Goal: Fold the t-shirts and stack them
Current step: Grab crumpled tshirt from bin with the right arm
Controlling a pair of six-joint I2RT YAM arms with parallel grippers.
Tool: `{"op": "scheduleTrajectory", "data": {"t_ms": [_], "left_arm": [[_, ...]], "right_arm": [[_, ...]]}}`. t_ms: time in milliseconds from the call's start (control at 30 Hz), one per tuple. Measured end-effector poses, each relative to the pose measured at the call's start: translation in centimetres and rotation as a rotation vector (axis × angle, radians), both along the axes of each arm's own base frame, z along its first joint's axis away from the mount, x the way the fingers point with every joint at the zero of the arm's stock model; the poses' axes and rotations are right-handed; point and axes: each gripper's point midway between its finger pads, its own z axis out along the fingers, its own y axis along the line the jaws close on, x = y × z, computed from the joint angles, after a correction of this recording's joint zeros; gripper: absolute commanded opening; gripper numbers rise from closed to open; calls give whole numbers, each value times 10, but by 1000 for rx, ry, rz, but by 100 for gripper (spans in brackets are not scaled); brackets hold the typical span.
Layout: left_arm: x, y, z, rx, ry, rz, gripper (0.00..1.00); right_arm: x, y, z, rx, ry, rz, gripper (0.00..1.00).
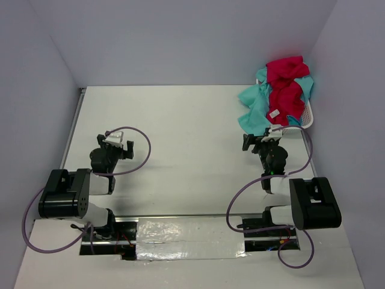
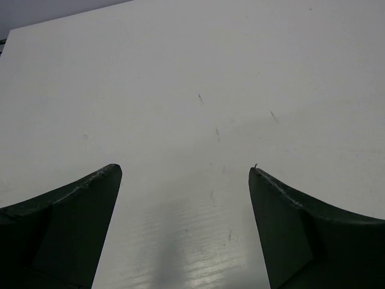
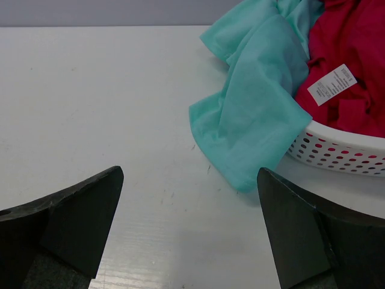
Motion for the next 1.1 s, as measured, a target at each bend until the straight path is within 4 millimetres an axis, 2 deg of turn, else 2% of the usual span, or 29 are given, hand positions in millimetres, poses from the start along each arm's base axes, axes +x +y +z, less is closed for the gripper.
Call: {"op": "scheduleTrajectory", "data": {"t_ms": [167,267,300,367,433,500,567,600,633,667,700,767,800,867,933,1000,1033,1067,1100], "left_arm": [[0,0,0,0,0,0,99],[-1,1,1,-7,4,5,99],[-3,2,4,-13,7,11,99],[-4,4,23,3,7,3,99],[5,3,74,46,-57,-21,99],[12,7,144,99,-159,-16,99],[12,12,215,173,-254,4,99],[12,14,245,221,-288,13,99],[13,16,266,268,-295,14,99],[14,18,287,313,-297,14,99],[19,19,299,341,-282,11,99],[31,22,319,376,-255,4,99],[42,22,316,379,-219,-5,99],[66,21,302,374,-142,-42,100],[96,18,273,360,-41,-94,99],[125,18,235,333,69,-123,99],[141,19,209,313,151,-135,97],[148,20,195,302,187,-139,96],[159,20,174,282,250,-144,96]], "right_arm": [[0,0,0,0,3,3,100],[9,6,4,-17,67,41,100],[16,10,17,-18,78,60,100],[34,18,62,-19,51,105,100],[52,26,121,-21,-8,146,99],[70,30,181,-4,-49,163,93],[95,29,231,24,-58,150,83],[110,28,248,36,-59,138,67],[128,24,263,47,-50,113,59],[144,21,269,67,-23,88,54],[166,15,271,87,1,58,54],[205,0,264,116,61,-15,57],[226,-13,245,132,112,-74,66],[255,-38,204,152,204,-190,75],[269,-62,151,156,306,-301,83],[271,-84,98,147,409,-408,89],[270,-95,78,141,448,-458,93],[268,-105,60,133,479,-506,94],[267,-114,49,122,492,-546,94]]}}
